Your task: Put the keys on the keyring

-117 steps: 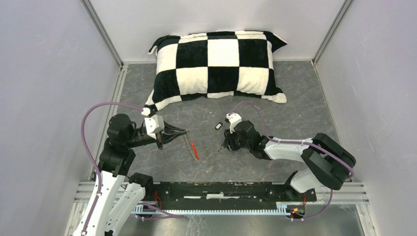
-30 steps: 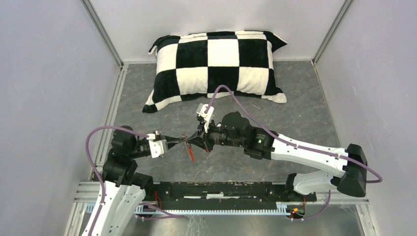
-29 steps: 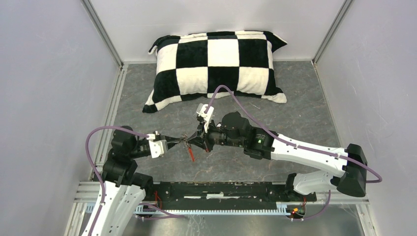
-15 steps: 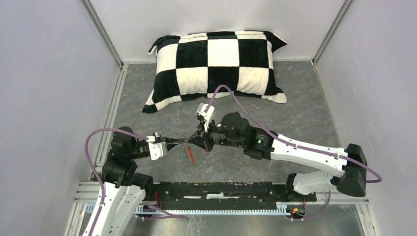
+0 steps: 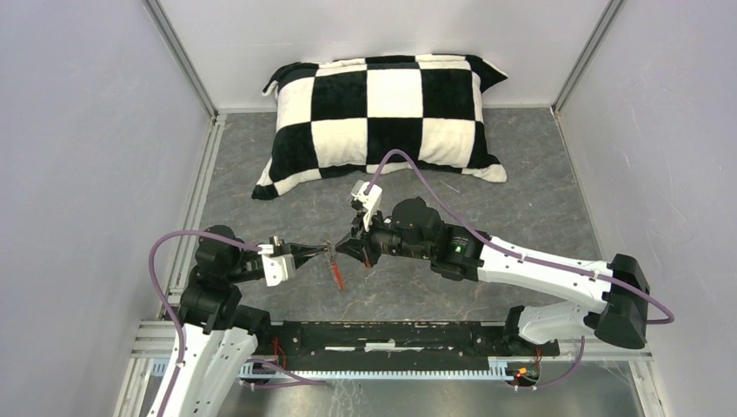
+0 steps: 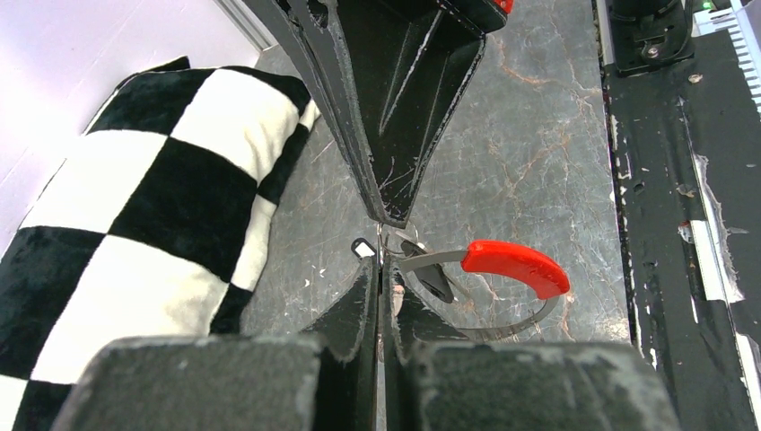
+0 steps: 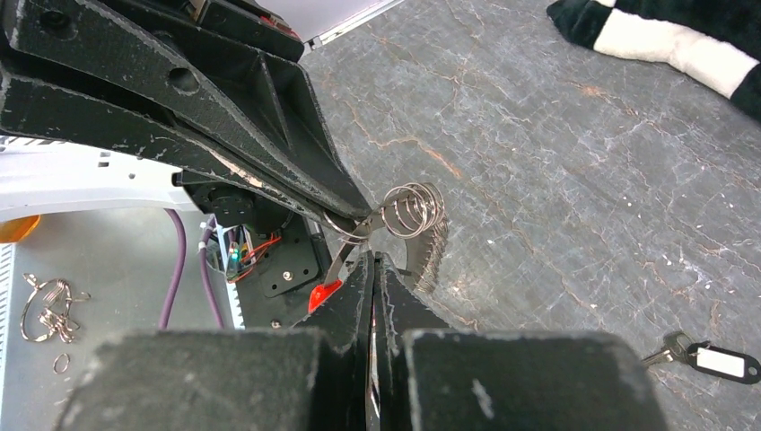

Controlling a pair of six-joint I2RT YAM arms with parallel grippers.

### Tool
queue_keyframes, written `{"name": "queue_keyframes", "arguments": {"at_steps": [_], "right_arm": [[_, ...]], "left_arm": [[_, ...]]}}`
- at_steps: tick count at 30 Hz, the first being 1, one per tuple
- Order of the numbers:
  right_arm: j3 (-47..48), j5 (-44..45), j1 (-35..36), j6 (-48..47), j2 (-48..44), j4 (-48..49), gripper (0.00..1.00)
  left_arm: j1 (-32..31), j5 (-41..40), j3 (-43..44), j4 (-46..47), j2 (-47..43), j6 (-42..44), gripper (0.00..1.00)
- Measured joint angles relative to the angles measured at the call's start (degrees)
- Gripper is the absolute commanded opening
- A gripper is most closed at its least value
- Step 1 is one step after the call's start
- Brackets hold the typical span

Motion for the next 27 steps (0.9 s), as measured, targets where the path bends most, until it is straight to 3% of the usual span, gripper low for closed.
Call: {"name": "queue_keyframes", "arguments": {"at_steps": [27], "right_arm": [[-1.9,-2.8,-1.2,3.7,0.0,4.4,0.01]], "left_arm": [[0.0,3.4,2.6,-0.4,0.8,-0.1,0.02]]}}
